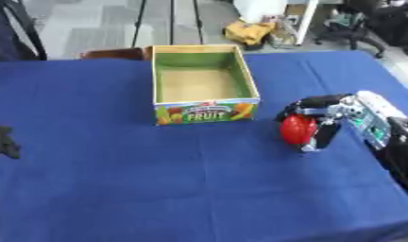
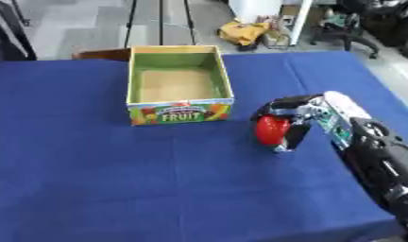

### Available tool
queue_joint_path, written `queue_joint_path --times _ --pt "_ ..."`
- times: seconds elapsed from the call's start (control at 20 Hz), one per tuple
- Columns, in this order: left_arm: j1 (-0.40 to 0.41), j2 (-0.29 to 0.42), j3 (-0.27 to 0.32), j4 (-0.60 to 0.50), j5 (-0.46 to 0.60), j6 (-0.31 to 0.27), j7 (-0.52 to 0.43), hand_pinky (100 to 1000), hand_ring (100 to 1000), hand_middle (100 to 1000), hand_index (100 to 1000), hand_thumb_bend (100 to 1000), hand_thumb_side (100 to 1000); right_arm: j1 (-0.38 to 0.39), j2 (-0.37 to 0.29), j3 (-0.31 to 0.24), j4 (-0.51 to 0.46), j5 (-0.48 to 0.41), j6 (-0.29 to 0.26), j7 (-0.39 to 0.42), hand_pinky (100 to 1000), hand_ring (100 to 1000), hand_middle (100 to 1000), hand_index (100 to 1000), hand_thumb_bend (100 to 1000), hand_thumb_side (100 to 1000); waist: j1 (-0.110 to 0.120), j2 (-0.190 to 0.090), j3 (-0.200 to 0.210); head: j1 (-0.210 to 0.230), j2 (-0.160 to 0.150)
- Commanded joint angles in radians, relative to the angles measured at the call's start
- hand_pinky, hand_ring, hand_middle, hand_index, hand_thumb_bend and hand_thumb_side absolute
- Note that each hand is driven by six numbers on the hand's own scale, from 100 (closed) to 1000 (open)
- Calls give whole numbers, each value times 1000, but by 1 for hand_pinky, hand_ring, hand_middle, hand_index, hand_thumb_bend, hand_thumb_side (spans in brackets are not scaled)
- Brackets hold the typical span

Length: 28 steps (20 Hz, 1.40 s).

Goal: Pick up objects on the table and place them in the box.

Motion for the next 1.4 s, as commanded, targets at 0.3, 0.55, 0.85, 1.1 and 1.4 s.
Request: queue_joint_path --times 0.3,0.55,0.85,1.1,1.4 --pt "-8 11 6 -15 3 -2 2 584 361 405 565 954 781 -42 -41 -9 -117 -59 3 -7 100 401 653 904 100 129 -5 -25 -7 -1 5" --pt "-7 13 6 -15 2 -2 2 584 361 405 565 955 780 -48 -48 -7 -150 -75 11 -7 100 401 630 834 100 126 -8 -30 -9 0 4" --pt "-5 15 5 -14 1 -3 1 584 361 405 565 956 779 -80 -59 -19 -169 -82 21 -15 100 404 635 837 100 127 -13 -35 -12 -2 5" --pt "-5 17 1 -13 0 -4 -3 584 361 405 565 957 778 -158 -49 -25 -137 -63 22 -24 100 408 642 839 105 128 -18 -38 -4 -12 1" --pt "-19 16 -11 -18 3 -2 -15 584 360 404 565 958 779 -266 13 -44 -38 10 18 -47 100 421 655 841 106 125 -19 -27 47 -35 -23"
